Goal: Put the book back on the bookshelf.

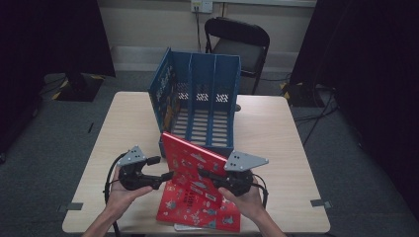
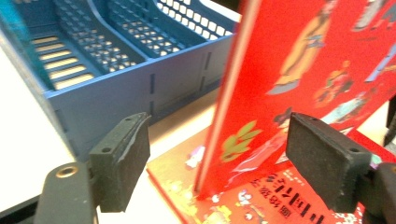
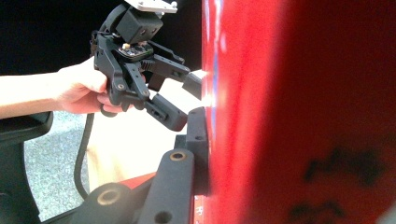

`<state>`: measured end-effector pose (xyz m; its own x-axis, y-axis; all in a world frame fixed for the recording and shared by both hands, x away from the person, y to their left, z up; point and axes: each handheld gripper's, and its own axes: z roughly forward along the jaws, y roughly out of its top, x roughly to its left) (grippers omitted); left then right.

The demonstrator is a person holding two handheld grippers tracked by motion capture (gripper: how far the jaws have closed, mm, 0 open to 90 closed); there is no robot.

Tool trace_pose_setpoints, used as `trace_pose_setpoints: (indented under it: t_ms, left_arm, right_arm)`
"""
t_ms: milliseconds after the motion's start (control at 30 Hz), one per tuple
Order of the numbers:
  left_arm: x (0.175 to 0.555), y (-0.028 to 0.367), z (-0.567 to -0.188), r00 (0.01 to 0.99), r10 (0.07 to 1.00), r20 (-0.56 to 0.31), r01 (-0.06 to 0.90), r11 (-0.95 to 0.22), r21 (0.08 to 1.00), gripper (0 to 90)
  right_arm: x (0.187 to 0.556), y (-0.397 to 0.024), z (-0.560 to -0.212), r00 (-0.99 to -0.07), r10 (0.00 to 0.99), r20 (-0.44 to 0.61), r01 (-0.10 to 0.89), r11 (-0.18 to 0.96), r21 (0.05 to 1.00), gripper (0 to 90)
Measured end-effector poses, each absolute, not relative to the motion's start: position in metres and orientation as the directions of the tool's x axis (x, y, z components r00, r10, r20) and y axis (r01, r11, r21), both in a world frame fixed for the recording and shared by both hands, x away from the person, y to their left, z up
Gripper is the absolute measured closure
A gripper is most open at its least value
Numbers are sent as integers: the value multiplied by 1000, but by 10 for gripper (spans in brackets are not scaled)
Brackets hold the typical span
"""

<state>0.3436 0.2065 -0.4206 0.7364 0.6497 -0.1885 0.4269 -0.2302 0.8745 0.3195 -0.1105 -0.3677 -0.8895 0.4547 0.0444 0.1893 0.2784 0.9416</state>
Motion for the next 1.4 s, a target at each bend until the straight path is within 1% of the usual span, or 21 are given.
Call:
trace_pose_setpoints:
  t_ms: [100, 433, 667, 867, 1100, 1400]
  left_arm:
    - [346, 213, -426, 720, 668, -191, 445, -232, 865, 192]
    - [353, 228, -437, 661, 719, -217, 503, -209, 839, 198]
    - [354, 237, -437, 643, 728, -238, 508, -173, 844, 202]
    - [356, 241, -439, 626, 750, -215, 517, -192, 834, 201]
    - [359, 244, -442, 604, 768, -214, 535, -191, 823, 198]
    - [360, 244, -443, 604, 772, -199, 532, -205, 821, 198]
  right_arm:
    - [320, -112, -367, -889, 456, 50, 195, 277, 941, 804]
    - [320, -118, -361, -886, 460, 64, 206, 265, 942, 805]
    - [323, -123, -356, -874, 479, 77, 228, 266, 937, 805]
    - [325, -128, -350, -858, 507, 80, 240, 257, 936, 805]
    - [327, -133, -345, -847, 526, 79, 241, 247, 939, 805]
    - [329, -134, -331, -839, 542, 57, 214, 230, 949, 805]
